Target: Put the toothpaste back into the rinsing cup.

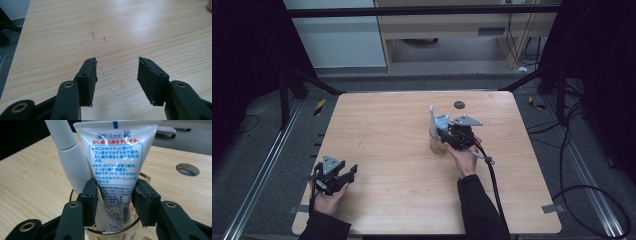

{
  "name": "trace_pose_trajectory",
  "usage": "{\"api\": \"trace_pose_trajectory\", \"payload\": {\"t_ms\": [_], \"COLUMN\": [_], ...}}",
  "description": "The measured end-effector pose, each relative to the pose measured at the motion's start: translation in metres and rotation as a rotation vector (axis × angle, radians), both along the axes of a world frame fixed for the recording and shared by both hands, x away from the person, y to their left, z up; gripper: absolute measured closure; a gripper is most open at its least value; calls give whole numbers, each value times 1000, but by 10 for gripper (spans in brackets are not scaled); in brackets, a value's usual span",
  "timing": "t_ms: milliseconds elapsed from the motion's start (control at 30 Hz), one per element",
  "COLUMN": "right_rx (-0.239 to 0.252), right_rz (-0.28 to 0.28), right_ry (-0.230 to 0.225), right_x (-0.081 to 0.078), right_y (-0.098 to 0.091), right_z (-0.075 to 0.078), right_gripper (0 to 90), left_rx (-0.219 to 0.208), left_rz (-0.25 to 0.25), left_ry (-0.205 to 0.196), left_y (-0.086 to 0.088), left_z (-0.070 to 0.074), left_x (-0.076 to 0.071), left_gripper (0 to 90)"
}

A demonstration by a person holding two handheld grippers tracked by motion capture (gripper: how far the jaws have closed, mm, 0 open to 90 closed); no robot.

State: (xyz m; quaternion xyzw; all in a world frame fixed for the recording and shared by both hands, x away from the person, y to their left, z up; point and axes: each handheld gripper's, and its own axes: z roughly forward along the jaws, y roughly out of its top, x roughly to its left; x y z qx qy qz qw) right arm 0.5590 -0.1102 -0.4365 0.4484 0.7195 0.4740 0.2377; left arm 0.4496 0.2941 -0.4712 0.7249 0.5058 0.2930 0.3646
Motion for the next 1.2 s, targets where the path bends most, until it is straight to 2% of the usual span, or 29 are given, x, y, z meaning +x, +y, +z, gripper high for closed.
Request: {"api": "trace_pose_trajectory", "payload": {"t_ms": [67,200,367,500,733,867,1200], "right_rx": [5,18,21,26,42,23,-26], "right_rz": [-13,-27,-18,-19,-26,-26,-70], "right_ry": [-22,-47,-23,5,56,60,88], "right_x": [-2,-8,-19,-30,-53,-66,-94], "right_y": [-1,-9,-20,-37,-70,-87,-125], "right_z": [2,12,16,16,11,5,-18], "right_gripper": [501,488,413,335,225,187,147], "left_rx": [1,2,3,-2,-8,-10,-8], "left_rz": [-2,-3,-7,-12,-20,-24,-31], "left_ry": [1,2,8,12,22,25,35], "left_y": [0,0,-1,0,-1,-1,-1], "left_z": [0,0,-1,-1,-1,-1,-2], "left_x": [0,0,0,0,-1,-2,-2], "left_gripper": [486,486,483,480,477,473,452]}}
